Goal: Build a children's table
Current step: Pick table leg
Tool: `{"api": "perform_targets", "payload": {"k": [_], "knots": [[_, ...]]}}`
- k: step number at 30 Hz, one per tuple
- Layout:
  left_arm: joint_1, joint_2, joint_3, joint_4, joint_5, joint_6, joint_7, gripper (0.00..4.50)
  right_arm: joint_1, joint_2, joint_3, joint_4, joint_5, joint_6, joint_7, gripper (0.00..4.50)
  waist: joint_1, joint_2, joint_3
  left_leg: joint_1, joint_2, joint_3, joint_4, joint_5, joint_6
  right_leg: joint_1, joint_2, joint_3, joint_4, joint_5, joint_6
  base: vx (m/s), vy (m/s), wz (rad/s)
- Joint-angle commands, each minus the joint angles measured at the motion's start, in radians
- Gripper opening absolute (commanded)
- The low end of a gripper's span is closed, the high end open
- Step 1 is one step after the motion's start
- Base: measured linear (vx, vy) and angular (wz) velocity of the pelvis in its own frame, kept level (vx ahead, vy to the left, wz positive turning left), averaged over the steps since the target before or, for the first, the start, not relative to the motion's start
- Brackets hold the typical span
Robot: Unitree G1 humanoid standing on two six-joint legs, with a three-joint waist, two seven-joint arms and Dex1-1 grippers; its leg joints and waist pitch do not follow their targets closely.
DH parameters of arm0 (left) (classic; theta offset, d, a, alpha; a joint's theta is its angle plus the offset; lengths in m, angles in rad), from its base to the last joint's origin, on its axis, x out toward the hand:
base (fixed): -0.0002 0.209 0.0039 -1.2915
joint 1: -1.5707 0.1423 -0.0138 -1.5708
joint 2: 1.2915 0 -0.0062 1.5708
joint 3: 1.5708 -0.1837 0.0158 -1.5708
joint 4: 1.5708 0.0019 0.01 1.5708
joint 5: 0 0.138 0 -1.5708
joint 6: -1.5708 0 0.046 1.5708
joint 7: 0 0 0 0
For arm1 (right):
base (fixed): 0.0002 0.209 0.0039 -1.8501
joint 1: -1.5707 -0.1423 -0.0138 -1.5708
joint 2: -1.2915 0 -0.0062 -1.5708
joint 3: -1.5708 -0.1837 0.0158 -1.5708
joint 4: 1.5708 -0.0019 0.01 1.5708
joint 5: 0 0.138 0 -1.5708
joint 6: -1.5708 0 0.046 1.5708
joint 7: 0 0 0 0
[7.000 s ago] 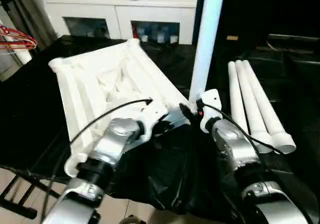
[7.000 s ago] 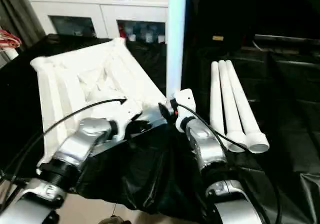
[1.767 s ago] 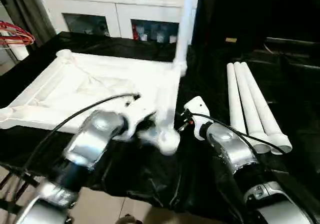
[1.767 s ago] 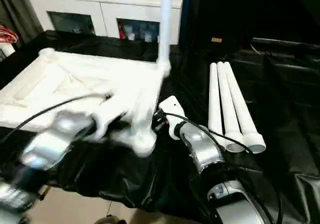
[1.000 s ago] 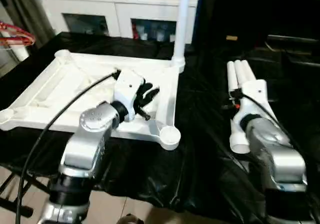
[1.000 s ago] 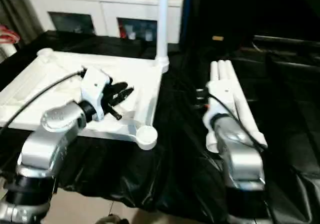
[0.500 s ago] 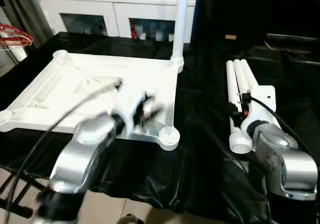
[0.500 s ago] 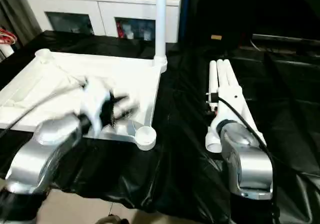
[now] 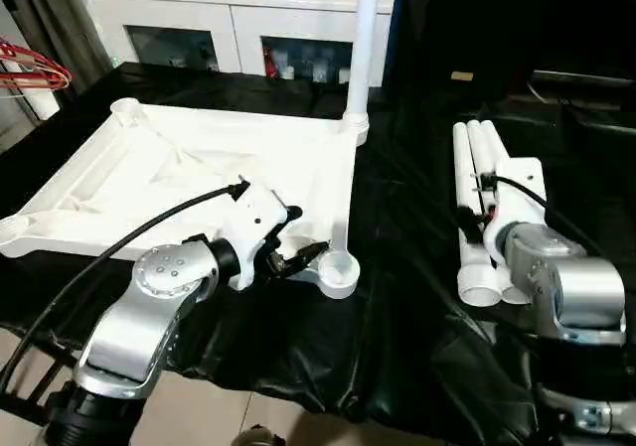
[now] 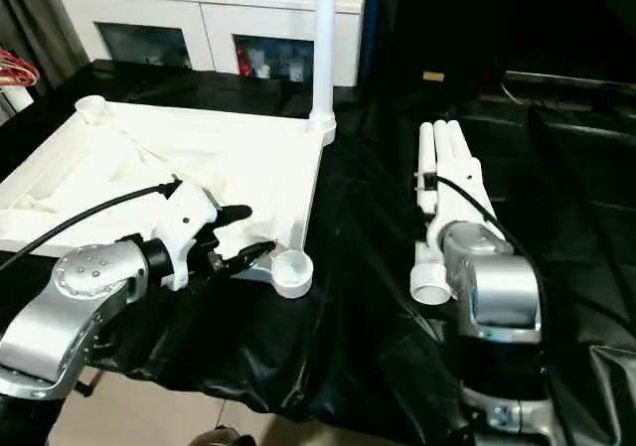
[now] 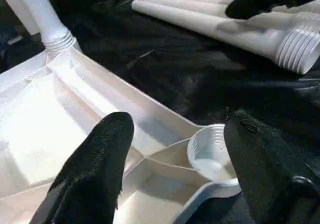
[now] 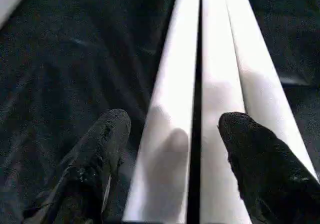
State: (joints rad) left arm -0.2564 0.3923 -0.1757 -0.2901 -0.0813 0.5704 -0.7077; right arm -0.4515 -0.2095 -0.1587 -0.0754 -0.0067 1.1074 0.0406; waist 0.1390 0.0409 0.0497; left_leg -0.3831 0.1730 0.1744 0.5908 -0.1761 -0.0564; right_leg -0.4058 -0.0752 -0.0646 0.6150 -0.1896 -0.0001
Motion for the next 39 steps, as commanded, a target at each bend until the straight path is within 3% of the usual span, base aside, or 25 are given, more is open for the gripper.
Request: {"api": "perform_targets", "payload": {"k": [1,6,17,18,26,28,31,33,39], "knots": [[0.011,0.011,-0.015,-0.016,0.009,0.003,-0.005,3.32,-0.017,-0.005,-0.006,0.025,0.011,0.03,0.004,3.24,-0.004,-0.02,-0.065,0.018,0.042,-0.017,-0.071,-0.128,-0.039,0.045,-0.065,0.052,-0.064,-0.161,-0.109,0.0,0.0,0.0],[0.012,0.018,-0.021,-0.02,-0.001,0.008,-0.002,3.32,-0.028,-0.009,0.0,0.067,0.025,0.076,0.025,3.24,-0.002,-0.019,-0.065,0.018,0.042,-0.016,-0.07,-0.131,-0.032,0.044,-0.065,0.052,-0.066,-0.18,-0.115,0.0,0.0,0.0],[0.012,0.041,-0.03,-0.033,-0.025,0.022,-0.029,3.32,-0.077,0.026,-0.083,0.155,0.097,0.161,0.063,3.24,0.0,-0.016,-0.066,0.021,0.042,-0.017,-0.07,-0.151,-0.044,0.043,-0.065,0.051,-0.066,-0.195,-0.119,0.0,0.0,0.0],[0.011,0.044,-0.029,-0.037,-0.031,0.024,-0.033,3.33,-0.085,0.019,-0.086,0.178,0.103,0.17,0.07,3.07,0.002,-0.019,-0.067,0.02,0.042,-0.018,-0.07,-0.141,-0.043,0.045,-0.066,0.05,-0.064,-0.19,-0.122,0.0,0.0,0.0],[0.0,0.072,-0.032,-0.049,-0.067,0.037,-0.084,3.33,-0.126,-0.01,-0.111,0.304,0.127,0.157,0.097,2.49,0.003,-0.025,-0.066,0.021,0.042,-0.016,-0.07,-0.152,-0.048,0.044,-0.068,0.05,-0.065,-0.211,-0.123,0.0,0.0,0.0],[-0.006,0.089,-0.029,-0.056,-0.087,0.045,-0.119,3.33,-0.139,-0.026,-0.108,0.347,0.128,0.142,0.112,2.32,0.002,-0.031,-0.065,0.022,0.042,-0.017,-0.073,-0.174,-0.055,0.044,-0.069,0.049,-0.067,-0.24,-0.122,0.0,0.0,0.0],[-0.011,0.112,-0.03,-0.062,-0.105,0.057,-0.148,3.33,-0.153,-0.042,-0.104,0.384,0.129,0.129,0.122,2.07,0.004,-0.033,-0.063,0.023,0.042,-0.017,-0.073,-0.188,-0.058,0.042,-0.07,0.05,-0.068,-0.257,-0.124,0.0,0.0,0.0],[-0.016,0.137,-0.035,-0.059,-0.112,0.055,-0.169,3.33,-0.165,-0.054,-0.101,0.418,0.132,0.115,0.127,1.93,0.005,-0.041,-0.06,0.025,0.042,-0.017,-0.075,-0.214,-0.061,0.041,-0.071,0.049,-0.072,-0.297,-0.114,0.0,0.0,0.0],[-0.047,0.136,-0.014,-0.015,-0.101,0.033,-0.154,3.33,-0.19,-0.052,-0.127,0.449,0.144,0.086,0.125,1.9,0.004,-0.035,-0.058,0.031,0.042,-0.02,-0.078,-0.256,-0.079,0.038,-0.07,0.05,-0.075,-0.33,-0.108,0.0,0.0,0.0]]}}
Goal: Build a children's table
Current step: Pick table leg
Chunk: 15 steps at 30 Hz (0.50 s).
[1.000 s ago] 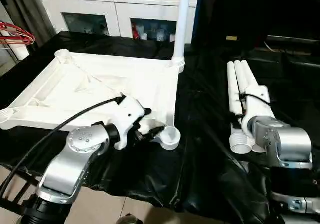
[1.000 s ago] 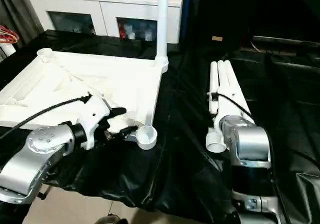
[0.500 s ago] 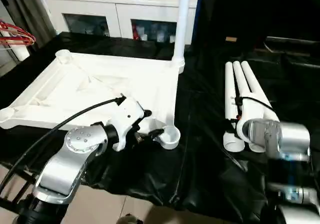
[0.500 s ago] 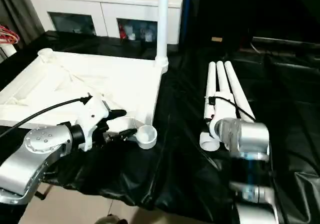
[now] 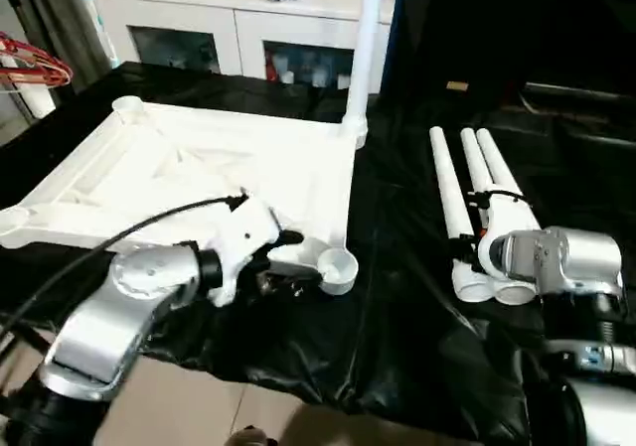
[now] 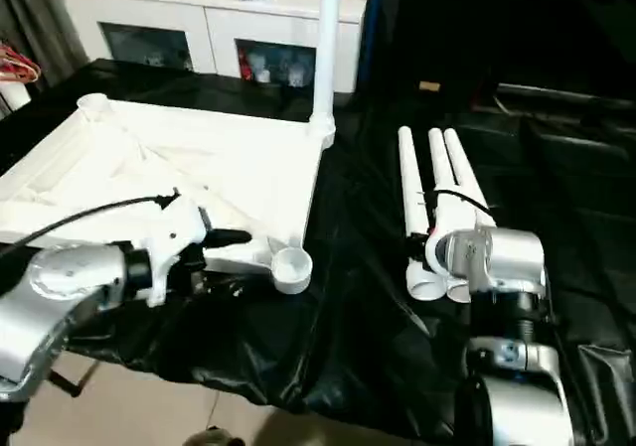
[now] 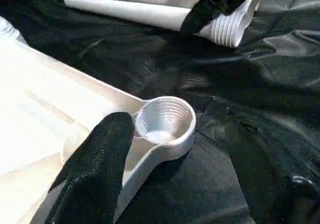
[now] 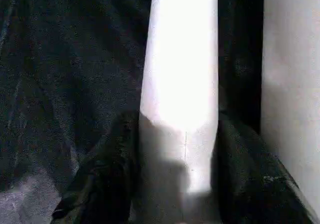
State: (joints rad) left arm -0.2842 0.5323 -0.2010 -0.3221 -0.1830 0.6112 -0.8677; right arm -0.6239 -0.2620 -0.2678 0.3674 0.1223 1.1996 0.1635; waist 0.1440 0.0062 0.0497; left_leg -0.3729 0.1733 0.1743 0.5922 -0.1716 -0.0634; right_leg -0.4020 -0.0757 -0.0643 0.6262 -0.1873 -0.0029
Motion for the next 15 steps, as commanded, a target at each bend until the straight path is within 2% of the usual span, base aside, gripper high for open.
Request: {"api": "perform_targets", "payload": {"k": [1,3,5,6,7,8,9,10,11,12,13,14,15], "knots": [[-0.034,-0.025,0.024,0.036,-0.002,-0.008,0.031,3.33,-0.019,0.004,-0.025,-0.006,0.023,-0.016,0.006,1.9,0.0,0.002,-0.059,0.02,0.041,-0.02,-0.079,-0.259,-0.072,0.035,-0.069,0.05,-0.086,-0.327,-0.105,0.0,0.0,0.0],[-0.057,-0.056,0.042,0.069,-0.004,-0.015,0.067,3.33,-0.022,0.012,-0.036,-0.021,0.037,-0.021,0.013,1.89,-0.001,-0.001,-0.06,0.02,0.04,-0.018,-0.078,-0.261,-0.073,0.036,-0.068,0.05,-0.088,-0.317,-0.107,0.0,0.0,0.0],[-0.095,-0.101,0.062,0.117,-0.012,-0.008,0.113,3.33,-0.013,0.02,-0.036,-0.054,0.056,-0.045,0.035,1.89,0.0,0.013,-0.063,0.016,0.04,-0.021,-0.076,-0.252,-0.074,0.041,-0.068,0.049,-0.082,-0.275,-0.117,0.0,0.0,0.0],[-0.111,-0.118,0.07,0.136,-0.016,-0.002,0.132,3.33,-0.009,0.025,-0.037,-0.068,0.065,-0.064,0.043,1.89,0.0,0.009,-0.062,0.018,0.039,-0.019,-0.075,-0.255,-0.074,0.039,-0.066,0.049,-0.087,-0.273,-0.117,0.0,0.0,0.0],[-0.137,-0.152,0.083,0.166,-0.026,0.012,0.161,3.5,0.001,0.042,-0.06,-0.094,0.094,-0.089,0.059,1.89,0.003,0.011,-0.067,0.017,0.04,-0.022,-0.073,-0.239,-0.071,0.043,-0.069,0.048,-0.08,-0.249,-0.124,0.0,0.0,0.0],[-0.166,-0.193,0.099,0.197,-0.039,0.034,0.195,3.6,0.015,0.063,-0.089,-0.125,0.126,-0.131,0.076,1.89,0.002,0.009,-0.066,0.013,0.04,-0.02,-0.072,-0.231,-0.064,0.044,-0.07,0.048,-0.079,-0.23,-0.13,0.0,0.0,0.0],[-0.22,-0.271,0.125,0.257,-0.069,0.07,0.248,3.67,0.041,0.104,-0.145,-0.18,0.193,-0.196,0.108,1.89,0.003,0.009,-0.067,0.014,0.04,-0.018,-0.071,-0.231,-0.058,0.043,-0.069,0.049,-0.082,-0.229,-0.129,0.0,0.0,0.0],[-0.241,-0.304,0.133,0.28,-0.089,0.081,0.255,3.67,0.056,0.12,-0.157,-0.207,0.217,-0.216,0.124,1.89,0.01,0.016,-0.07,0.017,0.041,-0.018,-0.066,-0.229,-0.048,0.041,-0.073,0.048,-0.081,-0.222,-0.136,0.0,0.0,0.0],[-0.253,-0.323,0.137,0.294,-0.101,0.085,0.255,3.7,0.065,0.131,-0.162,-0.222,0.231,-0.224,0.134,1.89,0.007,0.009,-0.069,0.015,0.042,-0.017,-0.068,-0.225,-0.041,0.044,-0.072,0.047,-0.084,-0.217,-0.142,0.0,0.0,0.0],[-0.262,-0.338,0.137,0.306,-0.107,0.086,0.257,3.8,0.076,0.143,-0.165,-0.24,0.246,-0.245,0.148,1.89,0.01,0.01,-0.071,0.008,0.043,-0.022,-0.068,-0.181,-0.028,0.049,-0.072,0.045,-0.077,-0.17,-0.155,0.0,0.0,0.0],[-0.271,-0.353,0.137,0.317,-0.108,0.086,0.264,3.94,0.087,0.153,-0.168,-0.256,0.257,-0.263,0.159,1.89,0.008,0.008,-0.071,0.004,0.043,-0.021,-0.069,-0.172,-0.023,0.052,-0.071,0.045,-0.077,-0.159,-0.155,0.0,0.0,0.0],[-0.283,-0.369,0.14,0.331,-0.111,0.089,0.274,4.05,0.096,0.16,-0.164,-0.272,0.264,-0.272,0.168,1.89,0.01,0.018,-0.072,0.006,0.043,-0.021,-0.066,-0.17,-0.023,0.049,-0.072,0.045,-0.076,-0.153,-0.156,0.0,0.0,0.0],[-0.302,-0.401,0.152,0.352,-0.128,0.099,0.289,4.1,0.115,0.172,-0.16,-0.304,0.284,-0.281,0.189,1.89,0.006,0.013,-0.073,0.003,0.04,-0.019,-0.065,-0.154,-0.015,0.053,-0.067,0.044,-0.074,-0.125,-0.162,0.0,0.0,0.0]]}}
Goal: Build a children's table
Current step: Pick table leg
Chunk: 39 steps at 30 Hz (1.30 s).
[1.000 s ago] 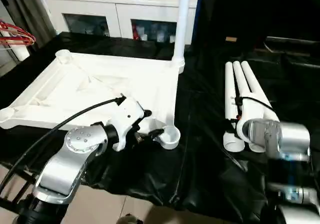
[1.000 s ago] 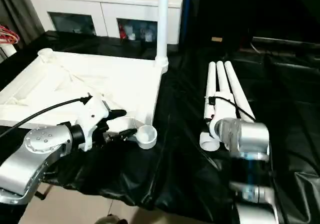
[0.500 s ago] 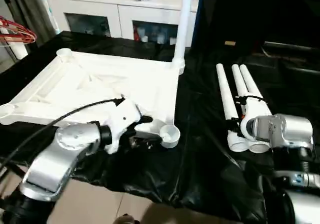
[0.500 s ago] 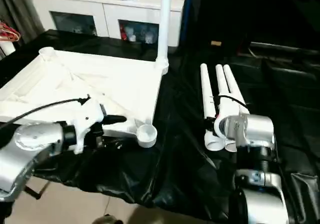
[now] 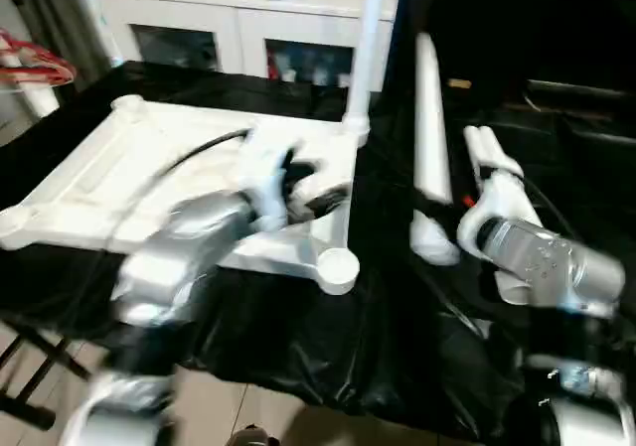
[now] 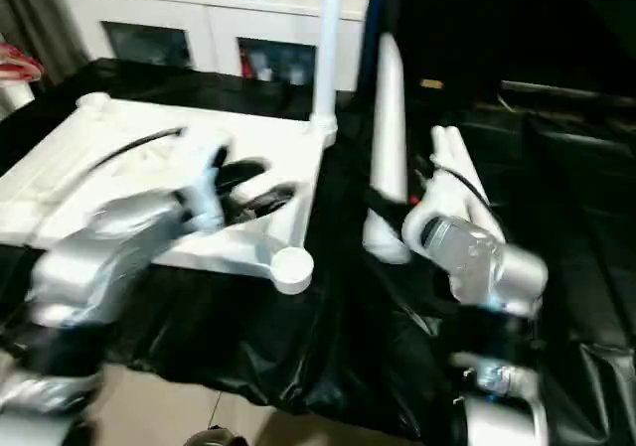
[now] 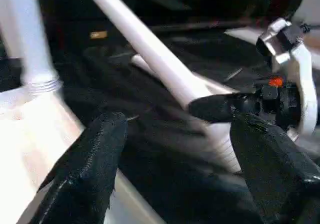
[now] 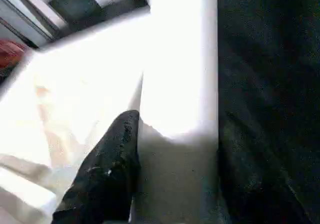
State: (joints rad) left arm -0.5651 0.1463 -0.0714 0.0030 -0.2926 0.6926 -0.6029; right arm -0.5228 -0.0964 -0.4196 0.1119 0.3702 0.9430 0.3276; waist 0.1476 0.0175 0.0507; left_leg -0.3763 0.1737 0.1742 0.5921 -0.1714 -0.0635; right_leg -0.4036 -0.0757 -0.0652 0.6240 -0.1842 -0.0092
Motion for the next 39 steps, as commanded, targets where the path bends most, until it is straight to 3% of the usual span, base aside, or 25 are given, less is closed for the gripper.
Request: {"api": "perform_targets", "payload": {"k": [1,2,3,4,6,8,10,12,16,25,27,29,31,39], "knots": [[-0.022,-0.016,0.024,0.028,-0.019,0.018,0.025,4.1,0.015,0.007,-0.008,-0.05,0.038,-0.025,0.026,1.89,0.006,0.002,-0.075,0.008,0.039,-0.019,-0.063,-0.152,-0.009,0.053,-0.068,0.044,-0.074,-0.125,-0.156,0.0,0.0,0.0],[-0.068,-0.078,0.062,0.075,-0.066,0.05,0.057,4.14,0.05,0.041,-0.012,-0.123,0.097,-0.041,0.076,1.89,0.006,0.004,-0.075,0.011,0.041,-0.018,-0.063,-0.154,-0.005,0.051,-0.069,0.045,-0.074,-0.124,-0.161,0.0,0.0,0.0],[-0.072,-0.083,0.066,0.079,-0.07,0.052,0.059,4.25,0.053,0.044,-0.012,-0.13,0.103,-0.043,0.08,1.89,0.009,0.004,-0.076,0.007,0.039,-0.016,-0.059,-0.149,0.005,0.055,-0.07,0.044,-0.076,-0.12,-0.167,0.0,0.0,0.0],[-0.11,-0.124,0.102,0.118,-0.106,0.083,0.081,4.39,0.074,0.075,-0.024,-0.187,0.158,-0.066,0.117,1.89,0.011,0.005,-0.081,0.009,0.042,-0.02,-0.058,-0.142,0.01,0.054,-0.072,0.043,-0.071,-0.105,-0.174,0.0,0.0,0.0],[-0.163,-0.168,0.154,0.167,-0.157,0.126,0.108,4.5,0.102,0.103,-0.032,-0.26,0.23,-0.084,0.153,1.89,0.012,0.008,-0.075,-0.001,0.043,-0.024,-0.06,-0.136,0.036,0.056,-0.072,0.039,-0.072,-0.101,-0.188,0.0,0.0,0.0],[-0.182,-0.183,0.175,0.179,-0.187,0.14,0.113,4.5,0.117,0.106,-0.026,-0.289,0.255,-0.089,0.174,1.89,0.015,0.007,-0.072,0.004,0.043,-0.021,-0.059,-0.161,0.039,0.051,-0.073,0.04,-0.082,-0.156,-0.181,0.0,0.0,0.0],[-0.194,-0.191,0.188,0.185,-0.206,0.148,0.116,4.5,0.127,0.106,-0.019,-0.306,0.27,-0.094,0.187,1.89,0.018,0.008,-0.071,0.002,0.042,-0.022,-0.061,-0.165,0.036,0.053,-0.074,0.04,-0.086,-0.2,-0.161,0.0,0.0,0.0],[-0.242,-0.235,0.248,0.182,-0.303,0.192,0.123,4.5,0.168,0.092,0.016,-0.366,0.321,-0.07,0.252,1.89,0.019,0.003,-0.071,0.003,0.04,-0.018,-0.059,-0.164,0.035,0.052,-0.072,0.04,-0.09,-0.226,-0.149,0.0,0.0,0.0],[-0.271,-0.265,0.304,0.176,-0.379,0.234,0.13,4.5,0.192,0.069,0.057,-0.389,0.327,-0.061,0.293,1.89,0.025,0.005,-0.07,0.001,0.043,-0.023,-0.063,-0.176,0.029,0.049,-0.074,0.038,-0.095,-0.269,-0.134,0.0,0.0,0.0],[-0.283,-0.264,0.344,0.178,-0.429,0.251,0.159,4.5,0.205,0.012,0.119,-0.396,0.348,-0.065,0.334,1.89,0.03,0.0,-0.071,-0.002,0.045,-0.024,-0.065,-0.15,0.032,0.052,-0.074,0.04,-0.095,-0.247,-0.114,0.0,0.0,0.0],[-0.287,-0.264,0.354,0.185,-0.438,0.251,0.169,4.14,0.206,0.005,0.128,-0.393,0.352,-0.063,0.342,1.89,0.029,-0.001,-0.072,-0.003,0.045,-0.024,-0.064,-0.137,0.034,0.052,-0.074,0.04,-0.092,-0.216,-0.12,0.0,0.0,0.0],[-0.284,-0.264,0.356,0.176,-0.45,0.257,0.172,4.14,0.21,-0.003,0.137,-0.395,0.352,-0.065,0.348,1.89,0.03,0.0,-0.072,-0.003,0.045,-0.023,-0.063,-0.13,0.037,0.051,-0.074,0.04,-0.091,-0.202,-0.128,0.0,0.0,0.0],[-0.281,-0.267,0.359,0.169,-0.468,0.264,0.174,4.11,0.213,-0.008,0.143,-0.395,0.355,-0.068,0.349,1.89,0.03,-0.001,-0.072,-0.003,0.045,-0.023,-0.063,-0.127,0.038,0.052,-0.075,0.039,-0.09,-0.205,-0.131,0.0,0.0,0.0],[-0.274,-0.267,0.357,0.164,-0.489,0.272,0.176,3.31,0.221,-0.038,0.17,-0.392,0.371,-0.071,0.344,1.89,0.03,-0.001,-0.07,-0.003,0.045,-0.022,-0.064,-0.138,0.035,0.051,-0.075,0.039,-0.095,-0.234,-0.119,0.0,0.0,0.0]]}}
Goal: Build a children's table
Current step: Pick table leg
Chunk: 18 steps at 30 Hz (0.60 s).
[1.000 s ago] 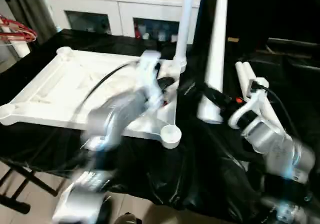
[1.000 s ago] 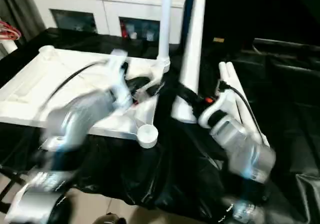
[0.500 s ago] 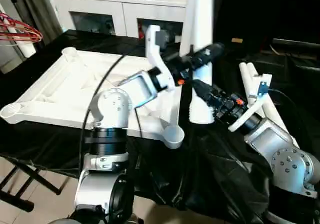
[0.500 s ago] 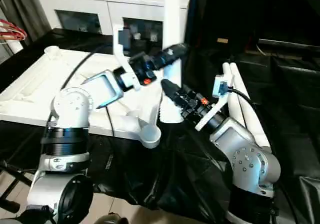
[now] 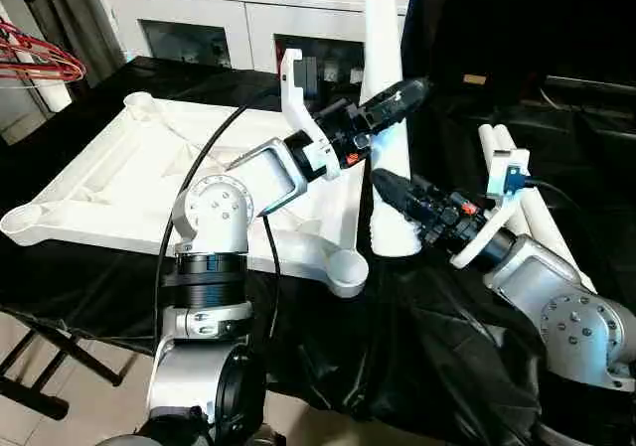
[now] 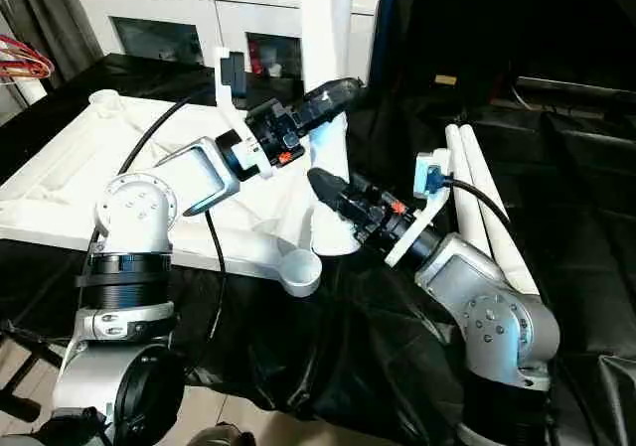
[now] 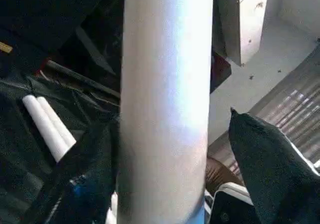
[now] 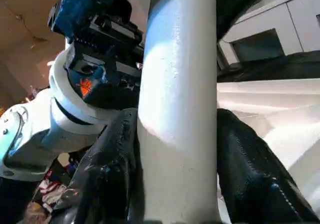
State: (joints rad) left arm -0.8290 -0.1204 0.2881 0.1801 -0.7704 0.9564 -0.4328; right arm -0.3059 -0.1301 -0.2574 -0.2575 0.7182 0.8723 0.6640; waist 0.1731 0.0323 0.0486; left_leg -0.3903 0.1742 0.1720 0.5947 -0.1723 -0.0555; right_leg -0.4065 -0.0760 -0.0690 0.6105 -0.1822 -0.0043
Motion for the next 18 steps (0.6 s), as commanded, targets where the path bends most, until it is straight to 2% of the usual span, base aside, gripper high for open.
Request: {"api": "perform_targets", "payload": {"k": [1,16,18], "knots": [[-0.01,0.0,-0.003,-0.013,-0.012,0.008,0.006,3.18,0.004,-0.005,0.008,-0.023,0.023,-0.001,0.007,1.89,0.005,-0.016,-0.068,0.011,0.045,-0.021,-0.067,-0.14,0.025,0.054,-0.074,0.043,-0.082,-0.24,-0.121,0.0,0.0,0.0],[-0.018,0.011,0.0,0.014,-0.026,-0.022,0.024,2.1,0.002,-0.048,0.027,-0.014,0.05,-0.011,0.004,1.89,0.005,-0.016,-0.068,0.011,0.044,-0.02,-0.066,-0.137,0.024,0.054,-0.074,0.044,-0.081,-0.232,-0.121,0.0,0.0,0.0],[-0.018,0.014,-0.007,0.014,-0.025,-0.026,0.022,1.99,0.001,-0.054,0.03,-0.012,0.053,-0.015,0.002,1.89,0.004,-0.018,-0.067,0.009,0.044,-0.02,-0.067,-0.14,0.023,0.055,-0.074,0.044,-0.082,-0.234,-0.119,0.0,0.0,0.0]]}}
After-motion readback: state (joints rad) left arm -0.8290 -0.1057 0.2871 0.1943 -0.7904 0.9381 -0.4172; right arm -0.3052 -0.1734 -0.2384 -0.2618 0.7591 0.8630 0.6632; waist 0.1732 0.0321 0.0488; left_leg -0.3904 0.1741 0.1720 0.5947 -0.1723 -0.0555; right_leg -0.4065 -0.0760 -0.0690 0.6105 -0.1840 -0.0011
